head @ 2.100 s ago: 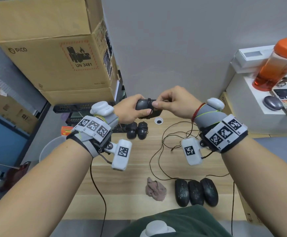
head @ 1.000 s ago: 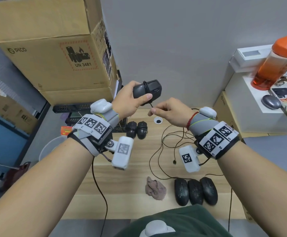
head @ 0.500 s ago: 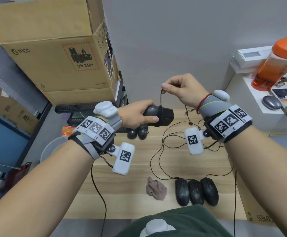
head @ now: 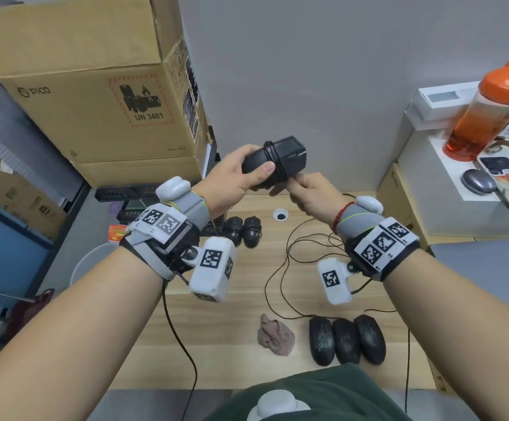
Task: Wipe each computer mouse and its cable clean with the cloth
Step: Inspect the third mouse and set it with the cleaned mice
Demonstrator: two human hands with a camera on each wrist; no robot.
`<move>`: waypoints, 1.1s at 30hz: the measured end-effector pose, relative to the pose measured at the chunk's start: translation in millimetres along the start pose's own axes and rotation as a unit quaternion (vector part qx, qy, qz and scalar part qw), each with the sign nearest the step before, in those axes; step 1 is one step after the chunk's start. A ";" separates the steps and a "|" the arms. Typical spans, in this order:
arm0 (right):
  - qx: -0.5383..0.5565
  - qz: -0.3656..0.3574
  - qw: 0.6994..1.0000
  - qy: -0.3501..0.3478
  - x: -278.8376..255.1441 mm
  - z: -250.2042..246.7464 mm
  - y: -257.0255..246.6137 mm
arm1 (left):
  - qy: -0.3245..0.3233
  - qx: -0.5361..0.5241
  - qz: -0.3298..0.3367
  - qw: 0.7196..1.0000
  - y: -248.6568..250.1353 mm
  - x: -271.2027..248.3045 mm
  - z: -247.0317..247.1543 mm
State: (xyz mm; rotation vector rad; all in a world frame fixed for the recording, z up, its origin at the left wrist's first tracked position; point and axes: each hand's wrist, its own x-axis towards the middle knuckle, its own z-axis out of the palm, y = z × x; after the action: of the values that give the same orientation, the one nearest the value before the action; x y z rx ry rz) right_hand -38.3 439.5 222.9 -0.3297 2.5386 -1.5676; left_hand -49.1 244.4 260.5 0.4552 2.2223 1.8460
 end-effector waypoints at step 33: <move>0.044 -0.001 0.999 0.011 1.9 0.0 11.4 | -0.032 -0.136 -0.074 0.987 3.4 -7.6 7.5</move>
State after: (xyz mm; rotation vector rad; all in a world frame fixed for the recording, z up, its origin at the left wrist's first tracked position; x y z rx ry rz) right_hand -41.4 443.9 212.7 -0.3055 2.4761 -1.6883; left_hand -39.0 249.0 262.2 0.2854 1.8712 1.9844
